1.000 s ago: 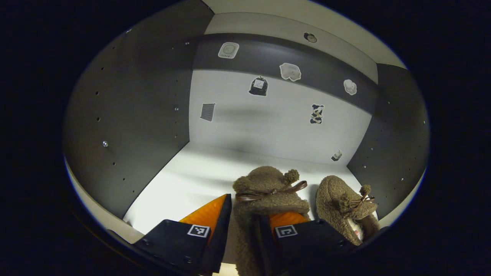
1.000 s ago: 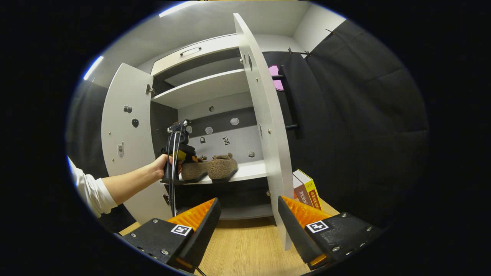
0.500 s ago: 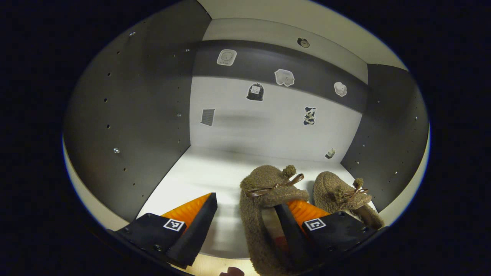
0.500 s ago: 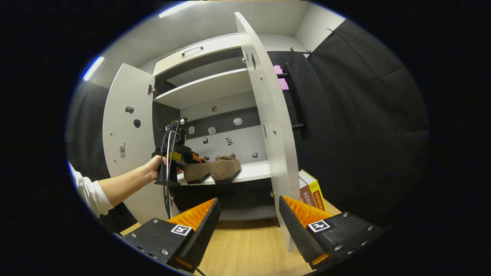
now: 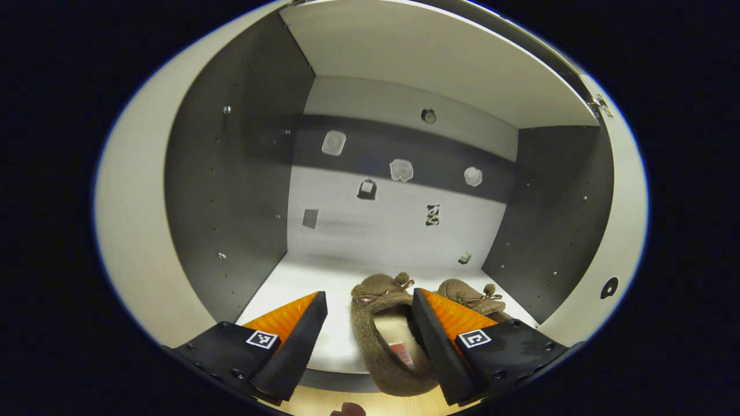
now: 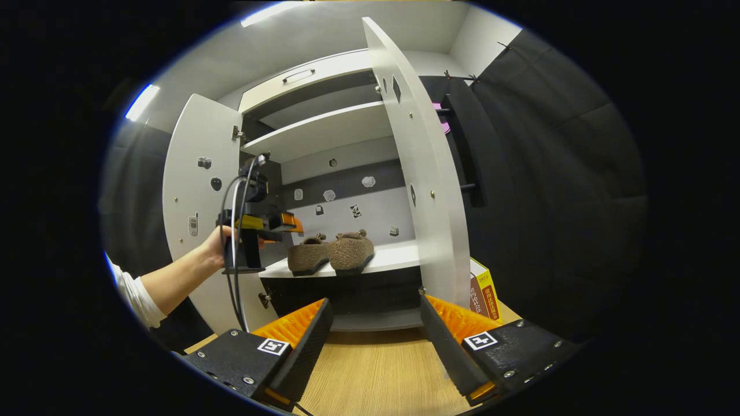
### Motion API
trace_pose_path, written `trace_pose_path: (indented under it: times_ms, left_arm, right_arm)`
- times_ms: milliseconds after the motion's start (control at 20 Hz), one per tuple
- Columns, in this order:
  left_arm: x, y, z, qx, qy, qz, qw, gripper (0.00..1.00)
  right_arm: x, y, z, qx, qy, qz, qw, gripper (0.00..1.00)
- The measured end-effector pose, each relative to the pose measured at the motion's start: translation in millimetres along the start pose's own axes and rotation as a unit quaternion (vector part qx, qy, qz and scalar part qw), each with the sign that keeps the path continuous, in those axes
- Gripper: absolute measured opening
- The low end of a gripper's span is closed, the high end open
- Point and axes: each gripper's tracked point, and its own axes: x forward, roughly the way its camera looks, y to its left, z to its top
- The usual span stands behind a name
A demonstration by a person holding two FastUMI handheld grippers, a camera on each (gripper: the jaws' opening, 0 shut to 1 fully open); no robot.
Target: Grab one shoe with the right hand and put it into the shoe cabinet, grab the other shoe with the left hand and put it into the shoe cabinet; then close the right door with the right hand and the left door with the left hand.
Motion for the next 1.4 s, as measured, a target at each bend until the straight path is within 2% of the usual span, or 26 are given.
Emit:
trace_pose_path:
  times_ms: [200,350,500,550,600,800,850,1100,1150,1250,1400]
  left_arm:
    - [-51.4,-11.9,14.1,-0.001,-0.038,-0.026,0.999,0.97]
    - [-87.0,-11.1,14.3,0.005,-0.070,-0.027,0.997,0.99]
    - [-121.3,-7.2,4.8,0.007,-0.087,-0.023,0.996,0.94]
    - [-133.4,-5.5,1.5,0.008,-0.093,-0.021,0.995,0.97]
    - [-144.2,-2.8,-2.9,0.010,-0.099,-0.016,0.995,0.94]
    - [-188.2,5.2,-28.1,0.021,-0.117,0.002,0.993,0.97]
    - [-195.5,6.0,-36.3,0.020,-0.118,0.006,0.993,0.94]
    - [-230.2,7.7,-71.8,0.031,-0.127,0.023,0.991,0.97]
    - [-236.8,5.5,-80.3,0.030,-0.127,0.021,0.991,0.94]
    - [-248.0,-1.7,-96.9,0.020,-0.127,0.015,0.992,0.97]
    - [-263.3,-7.2,-115.7,0.021,-0.129,0.016,0.991,0.94]
  right_arm:
    - [1.9,8.6,0.3,0.002,-0.002,0.012,1.000,0.94]
    - [0.8,15.6,0.8,0.004,-0.004,0.023,1.000,0.94]
    - [1.5,22.5,1.3,0.006,-0.005,0.033,0.999,0.94]
    - [1.3,24.0,0.0,0.006,-0.004,0.036,0.999,0.94]
    - [1.0,25.5,-0.5,0.005,-0.003,0.039,0.999,0.94]
    - [-4.2,32.3,-3.1,0.000,-0.004,0.046,0.999,0.94]
    - [-6.0,34.7,-3.6,-0.002,-0.005,0.049,0.999,0.94]
    - [-11.5,47.1,-3.0,-0.017,-0.012,0.063,0.998,0.94]
    - [-11.9,48.4,-3.9,-0.019,-0.012,0.065,0.998,0.94]
    - [-13.1,52.7,-5.4,-0.020,-0.013,0.067,0.997,0.94]
    - [-13.8,58.4,-8.6,-0.016,-0.011,0.073,0.997,0.94]
